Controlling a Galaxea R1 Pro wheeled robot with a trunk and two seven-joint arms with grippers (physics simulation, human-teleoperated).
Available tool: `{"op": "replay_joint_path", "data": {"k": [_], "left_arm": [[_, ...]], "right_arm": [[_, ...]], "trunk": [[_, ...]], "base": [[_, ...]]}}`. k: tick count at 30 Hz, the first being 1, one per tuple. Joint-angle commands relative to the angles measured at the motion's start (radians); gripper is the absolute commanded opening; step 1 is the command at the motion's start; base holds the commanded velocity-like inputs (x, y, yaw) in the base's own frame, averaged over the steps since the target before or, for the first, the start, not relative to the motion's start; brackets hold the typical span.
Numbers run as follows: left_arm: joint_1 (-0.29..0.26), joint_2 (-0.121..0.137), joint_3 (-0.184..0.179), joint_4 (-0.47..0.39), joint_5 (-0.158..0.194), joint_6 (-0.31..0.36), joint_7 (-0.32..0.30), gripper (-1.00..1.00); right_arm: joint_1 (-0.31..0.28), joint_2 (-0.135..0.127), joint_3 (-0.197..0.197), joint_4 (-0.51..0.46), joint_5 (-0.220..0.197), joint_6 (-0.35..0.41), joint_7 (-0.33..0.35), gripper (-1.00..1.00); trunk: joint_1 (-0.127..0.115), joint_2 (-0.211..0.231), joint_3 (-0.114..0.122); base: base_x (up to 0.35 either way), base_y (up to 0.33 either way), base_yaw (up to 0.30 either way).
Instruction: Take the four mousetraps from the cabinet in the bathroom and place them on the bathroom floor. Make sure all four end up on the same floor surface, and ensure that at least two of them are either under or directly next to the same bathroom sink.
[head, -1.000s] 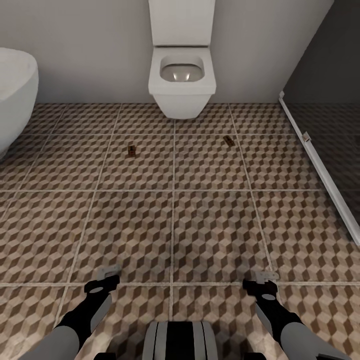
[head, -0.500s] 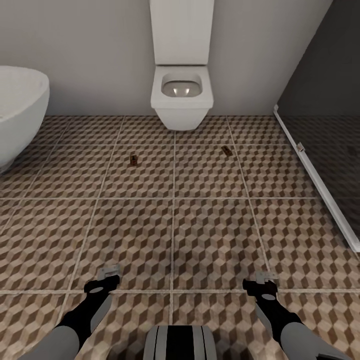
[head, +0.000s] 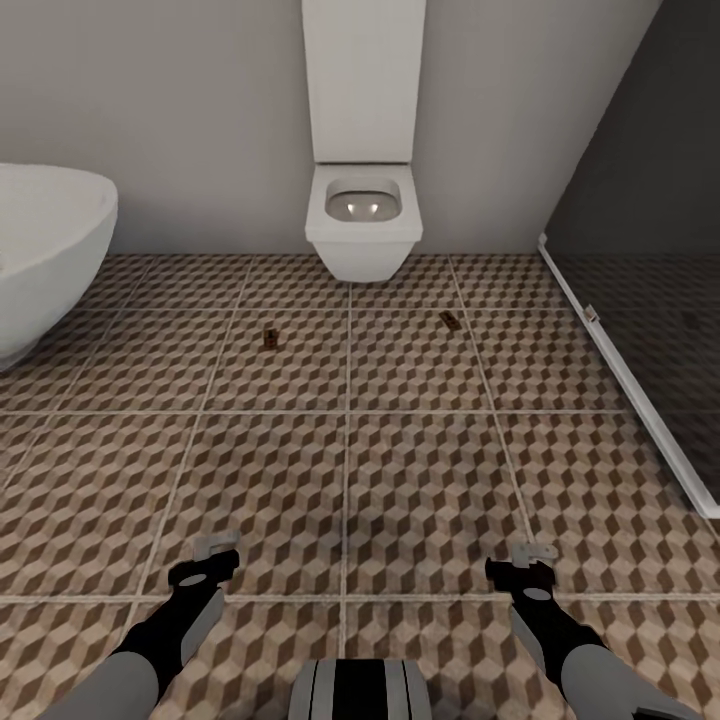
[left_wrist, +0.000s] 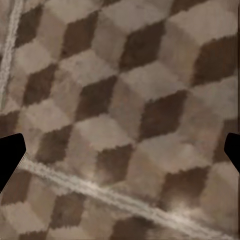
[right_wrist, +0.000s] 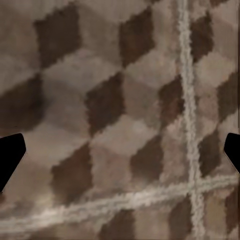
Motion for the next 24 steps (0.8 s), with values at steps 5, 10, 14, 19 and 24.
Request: {"op": "replay_joint_path", "data": {"k": [5, 10, 14, 19, 24], "left_arm": [[0.0, 0.002, -0.009, -0.002, 0.005, 0.006, 0.008, 1.0], [0.0, 0.002, -0.009, -0.002, 0.005, 0.006, 0.008, 1.0], [0.0, 0.002, -0.009, -0.002, 0.005, 0.006, 0.008, 1.0], [0.0, 0.002, -0.008, -0.002, 0.005, 0.006, 0.008, 1.0], [0.0, 0.003, -0.008, -0.002, 0.005, 0.006, 0.007, 1.0]], "right_arm": [[-0.001, 0.001, -0.008, 0.001, 0.01, -0.004, 0.0, 1.0], [-0.001, 0.001, -0.008, 0.001, 0.01, -0.004, 0.0, 1.0], [-0.001, 0.001, -0.008, 0.001, 0.01, -0.005, 0.0, 1.0], [-0.001, 0.001, -0.008, 0.001, 0.01, -0.005, 0.0, 1.0], [-0.001, 0.001, -0.008, 0.001, 0.01, -0.006, 0.0, 1.0]], "trunk": [[-0.002, 0.001, 0.019], [-0.005, 0.002, 0.038], [-0.006, 0.003, 0.054], [-0.009, 0.004, 0.073], [-0.011, 0.005, 0.092]], "base": [[0.0, 0.0, 0.0], [0.0, 0.0, 0.0], [0.0, 0.0, 0.0], [0.0, 0.0, 0.0], [0.0, 0.0, 0.0]]}}
